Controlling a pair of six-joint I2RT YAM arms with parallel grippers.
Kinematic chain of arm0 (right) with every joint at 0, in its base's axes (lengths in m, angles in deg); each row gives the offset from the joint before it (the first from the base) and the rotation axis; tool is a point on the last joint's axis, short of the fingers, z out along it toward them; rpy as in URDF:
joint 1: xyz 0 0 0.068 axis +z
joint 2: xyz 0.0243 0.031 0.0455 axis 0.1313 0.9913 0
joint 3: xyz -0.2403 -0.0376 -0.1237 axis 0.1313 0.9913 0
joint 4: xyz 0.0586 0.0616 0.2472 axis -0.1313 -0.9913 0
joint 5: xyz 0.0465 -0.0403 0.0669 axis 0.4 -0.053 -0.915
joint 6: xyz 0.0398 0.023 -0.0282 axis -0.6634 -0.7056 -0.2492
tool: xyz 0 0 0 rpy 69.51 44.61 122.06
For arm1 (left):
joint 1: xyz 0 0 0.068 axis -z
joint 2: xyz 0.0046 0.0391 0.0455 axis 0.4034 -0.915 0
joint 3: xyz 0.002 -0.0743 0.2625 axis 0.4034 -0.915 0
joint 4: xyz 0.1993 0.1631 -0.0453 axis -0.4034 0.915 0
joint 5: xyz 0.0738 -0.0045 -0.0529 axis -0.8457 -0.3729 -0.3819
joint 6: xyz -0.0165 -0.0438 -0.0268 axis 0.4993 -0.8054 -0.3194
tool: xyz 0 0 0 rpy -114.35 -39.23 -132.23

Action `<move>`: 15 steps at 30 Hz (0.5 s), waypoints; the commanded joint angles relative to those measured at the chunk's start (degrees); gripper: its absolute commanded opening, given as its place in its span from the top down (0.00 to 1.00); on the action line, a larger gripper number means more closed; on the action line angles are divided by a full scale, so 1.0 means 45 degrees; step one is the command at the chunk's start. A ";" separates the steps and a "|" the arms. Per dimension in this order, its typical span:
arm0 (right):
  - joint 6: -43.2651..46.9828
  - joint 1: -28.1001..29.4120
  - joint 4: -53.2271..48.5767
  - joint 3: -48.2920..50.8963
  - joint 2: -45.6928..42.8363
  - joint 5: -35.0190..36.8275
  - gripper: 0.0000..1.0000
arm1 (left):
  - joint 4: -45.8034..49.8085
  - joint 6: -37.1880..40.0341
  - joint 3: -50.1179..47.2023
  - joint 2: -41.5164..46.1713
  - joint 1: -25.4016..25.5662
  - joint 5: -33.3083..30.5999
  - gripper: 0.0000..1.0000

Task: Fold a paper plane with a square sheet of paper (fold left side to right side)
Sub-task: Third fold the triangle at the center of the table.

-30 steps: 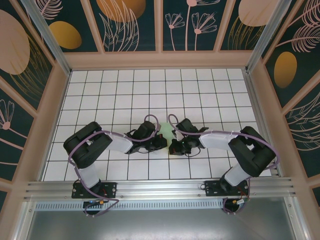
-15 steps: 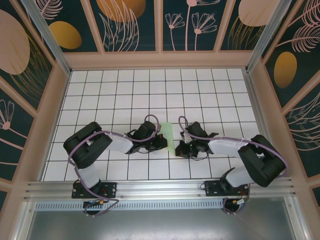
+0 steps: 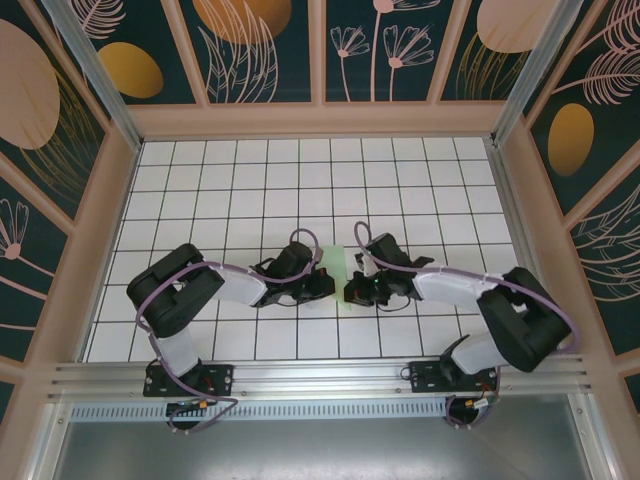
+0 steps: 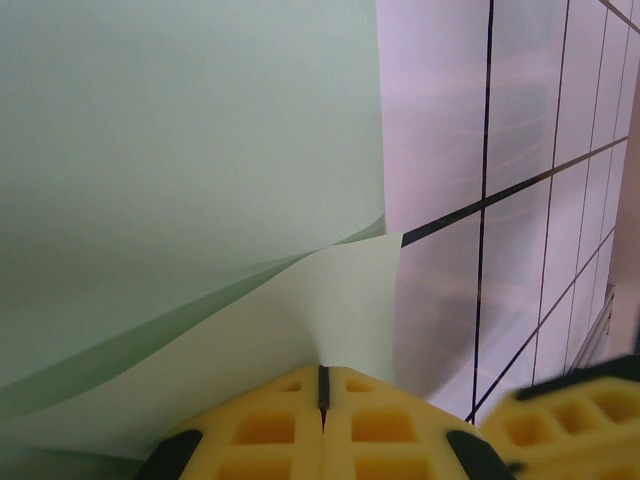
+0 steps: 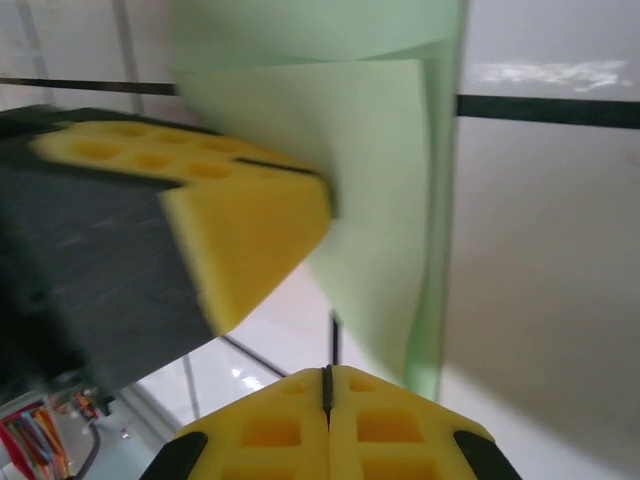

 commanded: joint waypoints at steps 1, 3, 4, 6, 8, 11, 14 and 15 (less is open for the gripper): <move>-0.0079 0.0097 -0.0044 -0.0257 0.0683 0.0537 0.98 | 0.1536 0.0541 -0.0104 -0.0633 -0.0112 -0.1945 0.96; -0.0028 0.0092 -0.0201 -0.0111 0.0871 0.0794 0.98 | 0.1559 0.0558 -0.0116 -0.0601 -0.0104 -0.1994 0.96; -0.0035 0.0082 -0.0229 0.0018 0.0927 0.0830 0.98 | 0.1561 0.0569 -0.0122 -0.0587 -0.0108 -0.2013 0.96; 0.0053 0.0082 -0.0494 0.0149 0.1138 0.0984 0.98 | 0.1654 0.0627 -0.0105 -0.0493 -0.0127 -0.2092 0.95; 0.0158 0.0094 -0.0826 0.0260 0.1244 0.1300 0.98 | 0.2010 0.0817 -0.0027 -0.0347 -0.0165 -0.2263 0.93; 0.0258 0.0092 -0.1243 0.0393 0.1248 0.1751 0.98 | 0.2539 0.1133 -0.0077 0.0012 -0.0431 -0.2585 0.91; 0.0291 0.0072 -0.1363 0.0464 0.1265 0.1794 0.98 | 0.2839 0.1473 -0.0292 0.0456 -0.0817 -0.2860 0.87; 0.0290 0.0072 -0.1368 0.0463 0.1287 0.1793 0.98 | 0.2874 0.1601 -0.0393 0.0612 -0.0954 -0.2926 0.85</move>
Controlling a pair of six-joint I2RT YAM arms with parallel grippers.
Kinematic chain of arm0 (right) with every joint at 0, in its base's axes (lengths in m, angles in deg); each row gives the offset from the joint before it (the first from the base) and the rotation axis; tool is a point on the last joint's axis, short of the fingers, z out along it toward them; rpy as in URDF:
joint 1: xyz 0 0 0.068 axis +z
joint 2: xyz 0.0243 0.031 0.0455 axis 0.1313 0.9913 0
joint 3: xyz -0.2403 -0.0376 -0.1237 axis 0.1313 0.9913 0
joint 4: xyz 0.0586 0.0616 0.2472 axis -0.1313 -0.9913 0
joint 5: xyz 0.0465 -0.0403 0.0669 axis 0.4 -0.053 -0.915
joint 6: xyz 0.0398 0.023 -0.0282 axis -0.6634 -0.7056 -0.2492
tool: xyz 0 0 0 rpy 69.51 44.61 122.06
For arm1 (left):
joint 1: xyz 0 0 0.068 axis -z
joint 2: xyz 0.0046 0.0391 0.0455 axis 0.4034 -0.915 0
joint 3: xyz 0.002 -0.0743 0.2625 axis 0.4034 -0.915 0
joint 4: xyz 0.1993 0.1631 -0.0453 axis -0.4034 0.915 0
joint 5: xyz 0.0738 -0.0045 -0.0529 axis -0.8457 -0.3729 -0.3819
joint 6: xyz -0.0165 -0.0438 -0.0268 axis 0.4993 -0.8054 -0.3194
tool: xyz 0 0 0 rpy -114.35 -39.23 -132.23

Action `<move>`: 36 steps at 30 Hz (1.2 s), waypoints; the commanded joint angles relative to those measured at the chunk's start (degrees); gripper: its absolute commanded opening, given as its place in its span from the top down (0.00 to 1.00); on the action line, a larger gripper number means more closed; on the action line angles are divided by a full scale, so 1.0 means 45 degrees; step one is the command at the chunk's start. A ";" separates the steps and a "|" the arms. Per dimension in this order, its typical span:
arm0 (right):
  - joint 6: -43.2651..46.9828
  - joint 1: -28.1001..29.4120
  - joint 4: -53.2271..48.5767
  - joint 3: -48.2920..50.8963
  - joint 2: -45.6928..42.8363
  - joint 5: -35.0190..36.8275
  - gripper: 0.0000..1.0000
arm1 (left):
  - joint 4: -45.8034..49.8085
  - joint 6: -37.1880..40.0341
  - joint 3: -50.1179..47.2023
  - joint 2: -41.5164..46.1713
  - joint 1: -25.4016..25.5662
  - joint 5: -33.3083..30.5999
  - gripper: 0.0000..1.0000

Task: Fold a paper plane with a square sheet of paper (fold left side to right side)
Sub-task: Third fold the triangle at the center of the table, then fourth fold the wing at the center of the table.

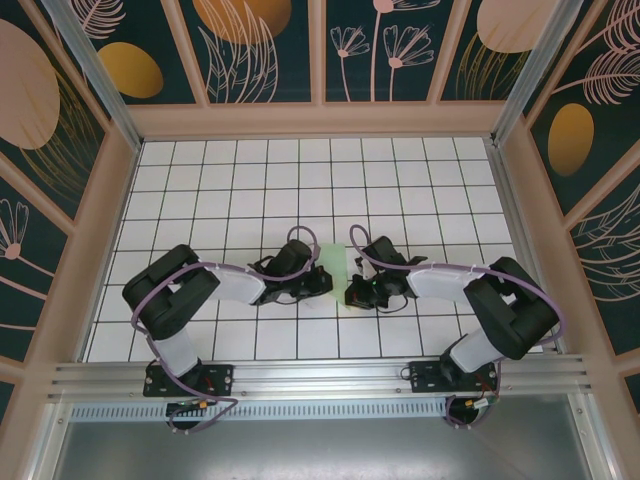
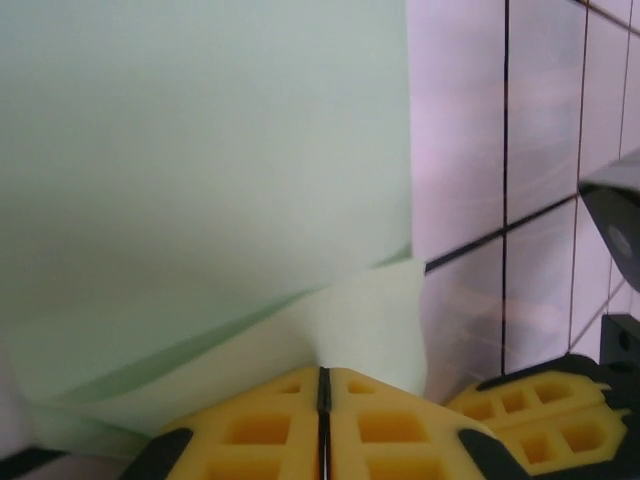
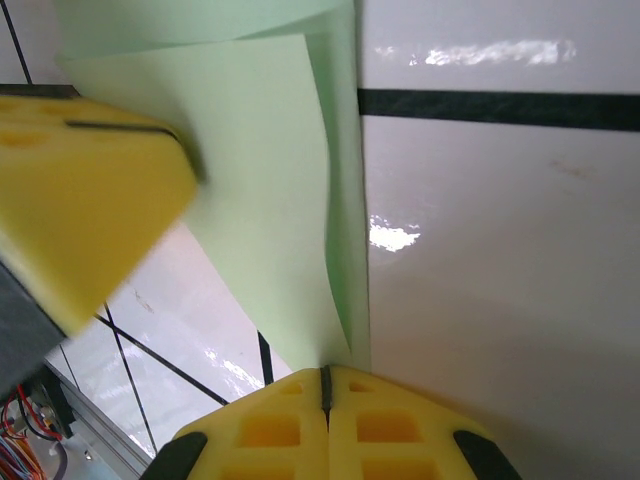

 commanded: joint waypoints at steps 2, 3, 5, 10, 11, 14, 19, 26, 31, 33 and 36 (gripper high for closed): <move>0.0272 0.0072 -0.1374 0.0452 0.0585 0.1414 0.99 | 0.1937 0.1079 -0.0691 0.0400 -0.0997 -0.2062 0.83; 0.0290 0.0070 -0.1383 0.0456 0.0592 0.1427 0.99 | 0.1954 0.1216 -0.0774 0.0405 -0.1170 -0.2120 0.83; 0.0339 0.0072 -0.1403 0.0437 0.0596 0.1391 0.99 | 0.2028 0.1536 -0.0816 0.0389 -0.1543 -0.2149 0.83; 0.0388 0.0067 -0.1329 0.0348 0.0509 0.1178 0.99 | 0.2680 0.2393 -0.0248 0.0410 -0.2333 -0.2291 0.82; 0.0378 0.0082 -0.1289 0.0358 0.0451 0.1132 0.99 | 0.2797 0.2495 -0.0142 0.0396 -0.2407 -0.2326 0.82; 0.0392 0.0092 -0.1095 0.0300 0.0279 0.0970 0.99 | 0.3245 0.2777 0.0206 0.0828 -0.2609 -0.2449 0.81; 0.0446 0.0090 -0.0661 0.0202 -0.0372 0.0628 0.98 | 0.3615 0.2899 0.0246 0.1995 -0.2685 -0.2455 0.72; 0.1055 -0.0209 -0.1051 -0.0564 -0.2126 0.1493 0.89 | 0.2316 0.1889 -0.1099 0.4322 -0.2669 -0.0694 0.55; 0.1869 -0.0595 -0.0691 -0.0970 -0.2399 0.1153 0.73 | 0.0401 0.0712 -0.2192 0.4928 -0.2664 0.0664 0.50; 0.2306 -0.0618 -0.0543 -0.1065 -0.2224 0.1079 0.65 | -0.0273 0.0336 -0.2513 0.4875 -0.2667 0.0955 0.49; 0.2608 -0.0805 -0.0174 -0.1077 -0.1949 0.1143 0.59 | -0.1401 -0.0221 -0.2854 0.4548 -0.2643 0.1352 0.48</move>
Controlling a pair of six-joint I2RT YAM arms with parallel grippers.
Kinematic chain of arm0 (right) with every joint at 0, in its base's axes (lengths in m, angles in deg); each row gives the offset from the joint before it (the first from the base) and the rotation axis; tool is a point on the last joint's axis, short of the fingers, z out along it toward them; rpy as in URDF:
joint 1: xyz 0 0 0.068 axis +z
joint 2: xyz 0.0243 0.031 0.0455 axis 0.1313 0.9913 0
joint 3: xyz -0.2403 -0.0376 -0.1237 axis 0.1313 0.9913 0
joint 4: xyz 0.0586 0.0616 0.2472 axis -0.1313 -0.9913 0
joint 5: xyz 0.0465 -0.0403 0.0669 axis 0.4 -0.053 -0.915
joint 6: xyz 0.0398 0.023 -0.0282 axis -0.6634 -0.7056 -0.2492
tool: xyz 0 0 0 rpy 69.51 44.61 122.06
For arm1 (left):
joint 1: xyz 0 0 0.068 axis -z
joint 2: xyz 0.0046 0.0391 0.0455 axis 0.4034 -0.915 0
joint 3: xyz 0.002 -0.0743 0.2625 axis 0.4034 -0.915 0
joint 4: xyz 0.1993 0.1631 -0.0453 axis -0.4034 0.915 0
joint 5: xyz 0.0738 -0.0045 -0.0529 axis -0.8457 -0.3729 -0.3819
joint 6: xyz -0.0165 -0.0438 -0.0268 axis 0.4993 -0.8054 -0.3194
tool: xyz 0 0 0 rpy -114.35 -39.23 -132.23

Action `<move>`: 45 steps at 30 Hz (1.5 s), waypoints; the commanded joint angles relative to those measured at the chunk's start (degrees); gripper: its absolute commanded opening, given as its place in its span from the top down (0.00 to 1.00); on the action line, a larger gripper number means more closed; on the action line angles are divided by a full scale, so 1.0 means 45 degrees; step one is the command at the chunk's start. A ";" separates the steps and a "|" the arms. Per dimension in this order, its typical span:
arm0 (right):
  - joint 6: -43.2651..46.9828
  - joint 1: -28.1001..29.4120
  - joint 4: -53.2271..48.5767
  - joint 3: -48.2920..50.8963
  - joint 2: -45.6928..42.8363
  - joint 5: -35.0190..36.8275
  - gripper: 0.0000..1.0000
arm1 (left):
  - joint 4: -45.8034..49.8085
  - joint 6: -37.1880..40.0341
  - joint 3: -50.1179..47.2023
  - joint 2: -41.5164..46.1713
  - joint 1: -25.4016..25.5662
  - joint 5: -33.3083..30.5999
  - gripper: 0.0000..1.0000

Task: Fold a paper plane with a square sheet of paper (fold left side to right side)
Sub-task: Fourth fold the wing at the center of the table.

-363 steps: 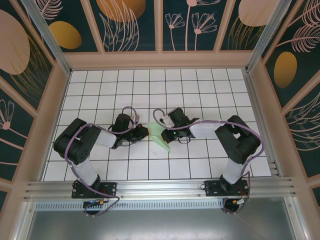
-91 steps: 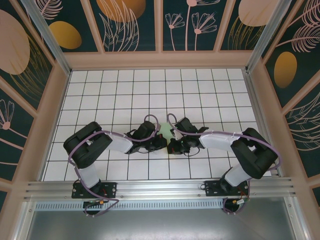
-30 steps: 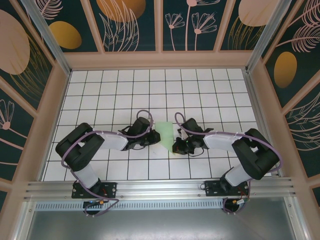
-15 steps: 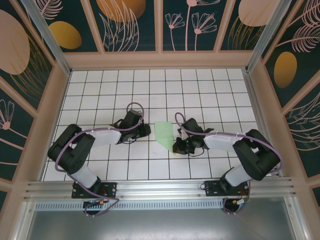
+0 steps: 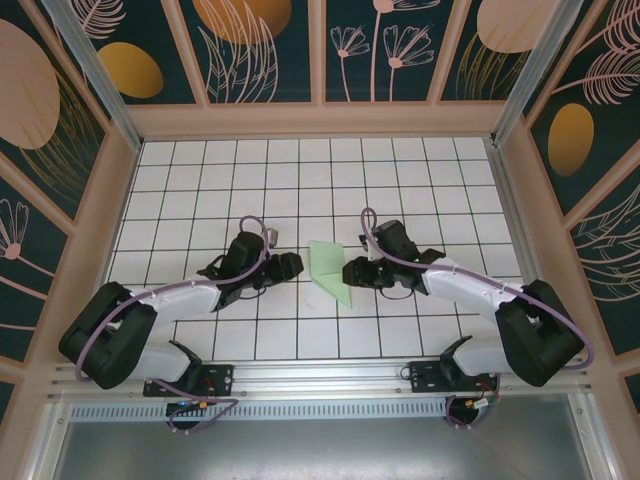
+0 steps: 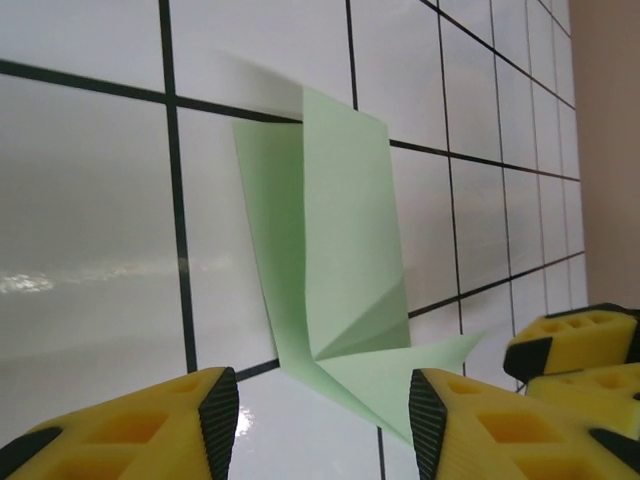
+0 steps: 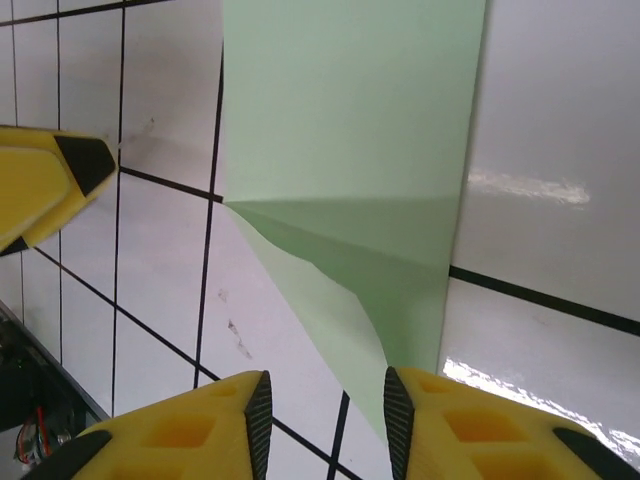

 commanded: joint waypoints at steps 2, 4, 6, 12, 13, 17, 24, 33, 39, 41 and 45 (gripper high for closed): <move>0.0761 -0.0355 0.0490 -0.0319 0.0522 -0.0007 0.59 | -0.2649 -0.1182 -0.0420 -0.0599 0.0039 0.1211 0.47; 0.0889 -0.0411 0.0581 -0.0397 0.0810 -0.0088 0.59 | -0.3143 -0.1371 -0.0410 -0.1043 0.0113 0.1376 0.47; 0.0976 -0.0437 0.0653 -0.0440 0.1140 -0.0071 0.59 | -0.3391 -0.1397 -0.0241 -0.1586 0.0255 0.1455 0.47; 0.0996 -0.0538 0.0802 -0.0577 0.1742 0.0042 0.60 | -0.3553 -0.1483 0.0055 -0.2557 0.0400 0.1275 0.44; 0.1013 -0.0567 0.0788 -0.0577 0.1763 0.0065 0.60 | -0.3610 -0.1513 0.0077 -0.2650 0.0426 0.1291 0.44; 0.1037 -0.0697 0.0773 -0.0559 0.1904 0.0153 0.61 | -0.3890 -0.1594 0.0239 -0.2971 0.0517 0.1429 0.49; 0.1055 -0.0800 0.0713 -0.0520 0.2036 0.0222 0.63 | -0.3897 -0.1582 0.0623 -0.3539 0.0703 0.1449 0.52; 0.1132 -0.0811 0.0575 -0.0453 0.1609 0.1088 0.64 | -0.4090 -0.1765 0.1112 -0.4121 0.0905 0.1422 0.75; 0.1291 0.0052 0.0172 -0.0116 -0.0234 0.3486 0.61 | -0.3967 -0.1866 0.1114 -0.3891 0.0926 0.1219 0.83; 0.1291 0.0732 0.0162 0.0092 -0.0591 0.4183 0.59 | -0.3917 -0.1866 0.1119 -0.3822 0.0926 0.1173 0.84; 0.0973 0.2229 0.0645 0.0623 -0.0605 0.5147 0.58 | -0.3916 -0.1926 0.1104 -0.3753 0.0919 0.1177 0.86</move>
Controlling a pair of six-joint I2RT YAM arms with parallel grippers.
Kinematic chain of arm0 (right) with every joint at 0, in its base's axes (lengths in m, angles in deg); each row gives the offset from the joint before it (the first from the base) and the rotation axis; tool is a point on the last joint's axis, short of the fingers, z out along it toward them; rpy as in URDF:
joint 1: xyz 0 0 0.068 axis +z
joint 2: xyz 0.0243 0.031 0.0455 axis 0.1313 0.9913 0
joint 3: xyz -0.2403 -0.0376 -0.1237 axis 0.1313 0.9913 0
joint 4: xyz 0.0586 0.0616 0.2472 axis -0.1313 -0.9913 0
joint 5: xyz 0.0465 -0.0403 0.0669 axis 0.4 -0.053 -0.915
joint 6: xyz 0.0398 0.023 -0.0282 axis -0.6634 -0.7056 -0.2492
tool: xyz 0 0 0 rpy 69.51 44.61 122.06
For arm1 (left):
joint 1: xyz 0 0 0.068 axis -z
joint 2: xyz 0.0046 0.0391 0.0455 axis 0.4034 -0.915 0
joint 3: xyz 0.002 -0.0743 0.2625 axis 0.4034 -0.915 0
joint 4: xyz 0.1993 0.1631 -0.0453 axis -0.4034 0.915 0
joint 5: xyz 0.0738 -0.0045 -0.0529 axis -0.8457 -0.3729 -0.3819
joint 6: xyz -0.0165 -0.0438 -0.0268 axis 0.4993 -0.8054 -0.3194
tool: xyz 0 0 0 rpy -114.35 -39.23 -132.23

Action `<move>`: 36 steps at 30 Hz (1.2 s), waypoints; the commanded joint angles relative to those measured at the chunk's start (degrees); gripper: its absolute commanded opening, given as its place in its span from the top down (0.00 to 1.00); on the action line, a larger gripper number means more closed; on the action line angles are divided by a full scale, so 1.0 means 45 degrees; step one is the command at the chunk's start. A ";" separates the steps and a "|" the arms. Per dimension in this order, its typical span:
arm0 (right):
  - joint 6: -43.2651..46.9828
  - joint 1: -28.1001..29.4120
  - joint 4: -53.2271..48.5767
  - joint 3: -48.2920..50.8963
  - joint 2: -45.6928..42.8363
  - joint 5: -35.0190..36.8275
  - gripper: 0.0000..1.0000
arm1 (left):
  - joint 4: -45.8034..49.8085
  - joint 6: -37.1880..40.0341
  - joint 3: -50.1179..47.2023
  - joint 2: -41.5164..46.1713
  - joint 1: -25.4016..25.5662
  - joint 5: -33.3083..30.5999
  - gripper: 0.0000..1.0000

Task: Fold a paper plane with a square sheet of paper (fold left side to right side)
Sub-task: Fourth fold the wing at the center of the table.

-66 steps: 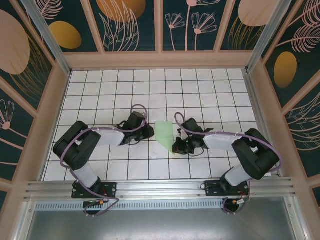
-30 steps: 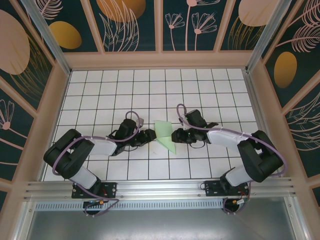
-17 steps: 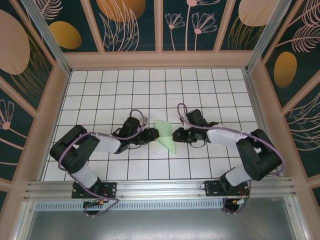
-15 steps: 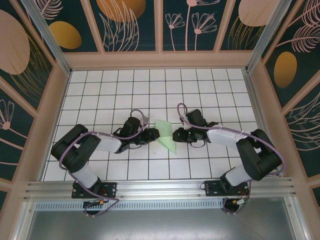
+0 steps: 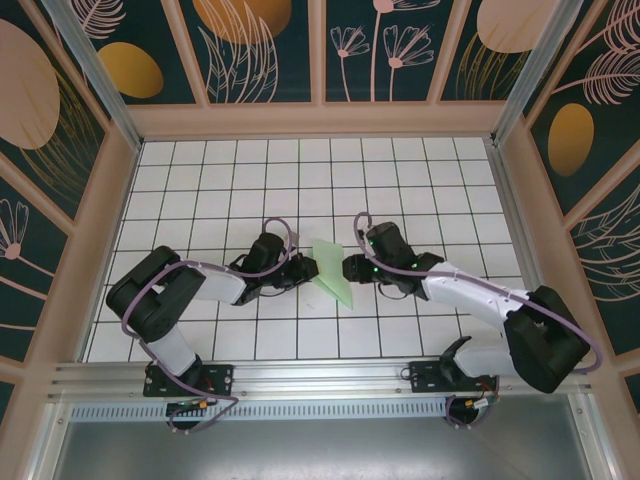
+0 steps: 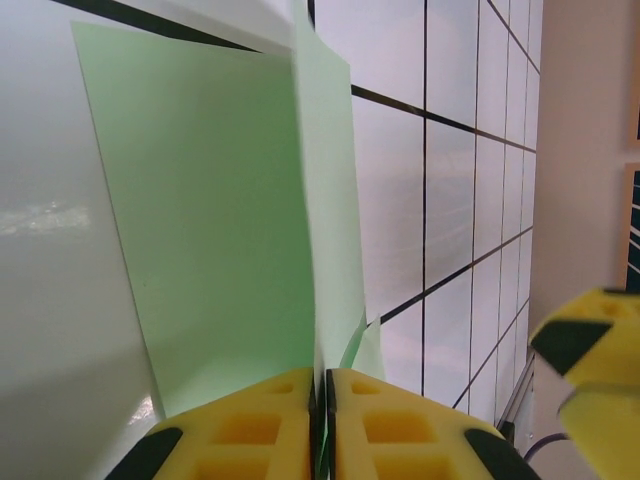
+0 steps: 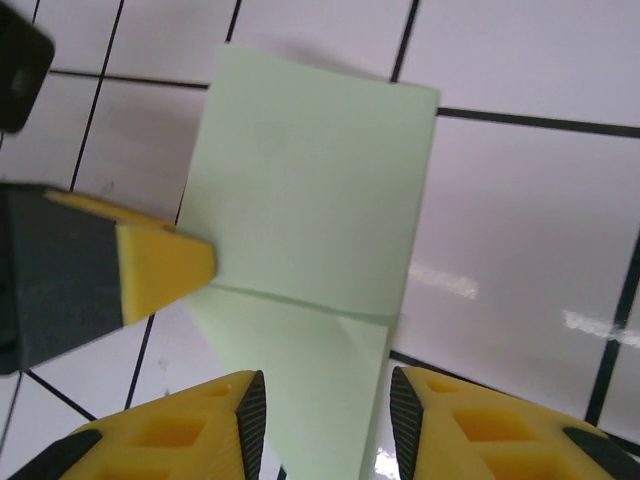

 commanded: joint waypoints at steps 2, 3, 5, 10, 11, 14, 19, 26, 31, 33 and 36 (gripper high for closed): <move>-0.0243 0.1411 0.0379 0.0598 0.0294 0.1761 0.57 | -0.0255 -0.0127 0.0195 0.0322 0.0054 -0.0139 0.87; -0.0323 0.1777 0.0403 0.0561 0.0496 0.2240 0.56 | -0.0226 -0.0127 0.0200 0.0345 0.0055 -0.0139 0.88; -0.0414 0.2326 0.0348 0.0420 0.0997 0.2956 0.55 | -0.0186 -0.0126 0.0220 0.0388 0.0062 -0.0139 0.88; -0.0481 0.3255 0.0277 -0.0076 0.2295 0.3958 0.54 | -0.0108 -0.0171 0.0237 0.0460 0.0053 -0.0121 0.89; -0.0485 0.3425 0.0184 -0.0217 0.2520 0.4220 0.54 | -0.0070 -0.0172 0.0240 0.0498 0.0048 -0.0139 0.89; -0.0518 0.3792 -0.0029 -0.0554 0.2973 0.4741 0.54 | 0.0027 -0.0167 0.0235 0.0600 0.0051 -0.0178 0.89; -0.0524 0.4090 -0.0409 -0.0936 0.3451 0.5342 0.55 | 0.0205 -0.0111 0.0274 0.0716 0.0044 -0.0212 0.89; -0.0451 0.4252 -0.0659 -0.0915 0.2476 0.5610 0.50 | 0.0250 -0.0218 0.0263 0.0767 0.0047 -0.0445 0.90; -0.0330 0.4247 -0.0547 -0.0281 0.1113 0.5739 0.45 | -0.0161 -0.0713 0.0141 0.0886 0.0051 -0.0773 0.92; -0.0293 0.4325 -0.0326 -0.0050 0.0862 0.5674 0.44 | -0.0391 -0.0876 0.0086 0.0875 0.0058 -0.0745 0.93; -0.0290 0.4452 -0.0212 -0.0088 0.1124 0.5719 0.44 | -0.0483 -0.0966 0.0059 0.0874 0.0054 -0.0740 0.93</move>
